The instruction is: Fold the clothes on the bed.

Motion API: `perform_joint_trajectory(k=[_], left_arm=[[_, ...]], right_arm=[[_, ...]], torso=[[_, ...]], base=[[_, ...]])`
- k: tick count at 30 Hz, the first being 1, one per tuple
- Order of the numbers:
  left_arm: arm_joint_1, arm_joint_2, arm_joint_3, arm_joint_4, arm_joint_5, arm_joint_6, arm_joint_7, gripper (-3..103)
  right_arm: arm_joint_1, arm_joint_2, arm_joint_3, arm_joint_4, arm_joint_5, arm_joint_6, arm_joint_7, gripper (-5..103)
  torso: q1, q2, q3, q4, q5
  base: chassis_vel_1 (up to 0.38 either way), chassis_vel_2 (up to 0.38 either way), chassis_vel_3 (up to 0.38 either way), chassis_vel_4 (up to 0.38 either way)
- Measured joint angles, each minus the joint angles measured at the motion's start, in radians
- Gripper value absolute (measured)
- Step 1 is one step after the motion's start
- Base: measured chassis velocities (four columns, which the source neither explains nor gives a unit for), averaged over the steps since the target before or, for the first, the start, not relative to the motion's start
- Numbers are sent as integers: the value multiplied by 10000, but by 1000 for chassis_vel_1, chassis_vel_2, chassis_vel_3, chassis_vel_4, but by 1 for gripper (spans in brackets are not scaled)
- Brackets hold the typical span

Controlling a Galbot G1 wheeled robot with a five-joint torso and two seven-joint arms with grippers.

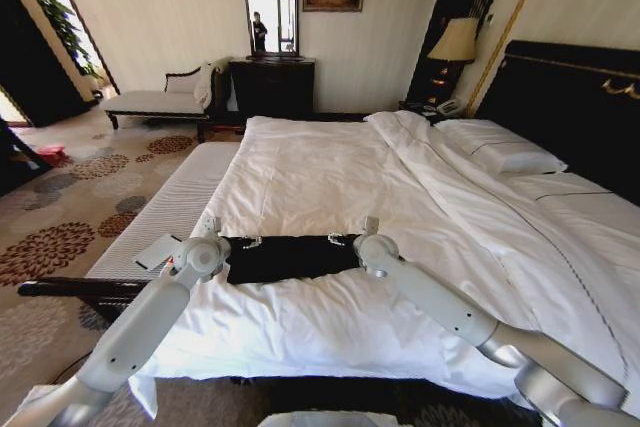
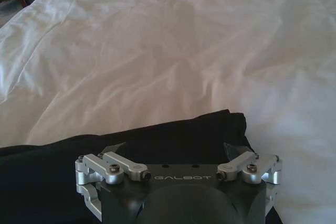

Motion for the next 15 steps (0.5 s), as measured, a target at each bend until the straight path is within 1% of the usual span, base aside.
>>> perform_joint_trajectory(k=[2, 3, 6, 7, 8, 10, 12, 14, 15], left_arm=[[547, 394, -140, -506, -144, -1, -115, 100], [547, 394, -140, -506, -144, -1, -115, 100], [1303, 912, -359, -1238, -382, -8, -372, 100], [1775, 1241, -455, -1688, -428, -8, -488, 100], [1775, 1241, -455, -1688, -428, -8, -488, 100], [2319, 1613, -608, -2305, -356, -6, -521, 100], [2289, 1628, -809, -2652, -408, -7, -569, 100], [2091, 1514, -890, -2679, -463, -7, -605, 100], [1723, 1314, -942, -2578, -493, -7, -618, 100]], right_arm=[[-183, -259, 23, 484, 39, -12, 140, 100], [-183, -259, 23, 484, 39, -12, 140, 100], [-466, -666, 180, 1233, 129, -16, 351, 100], [-611, -905, 285, 1568, 178, -21, 431, 100], [-611, -905, 285, 1568, 178, -21, 431, 100], [-768, -1208, 526, 1965, 200, -22, 451, 100], [-730, -1252, 767, 2059, 270, 5, 415, 100], [-639, -1191, 823, 2021, 306, 48, 354, 100], [-457, -1067, 849, 1870, 331, 115, 250, 100]], torso=[[0, 0, 0, -1, 0], [0, 0, 0, -1, 0], [1, 0, 0, -3, 0], [0, 0, 0, -1, 2], [0, 0, 0, -1, 2], [-2, 0, -1, 2, 0], [-3, 1, -2, 0, 1], [-3, 1, -2, -5, 2], [-2, 1, -2, -3, 0]], base=[[0, 0, 0, 0], [0, 0, 0, 0], [0, 0, 0, 0], [0, 0, 0, 0], [0, 0, 0, 0], [0, 0, 0, 0], [0, 0, 0, 0], [0, 0, 0, 0], [0, 0, 0, 0]])
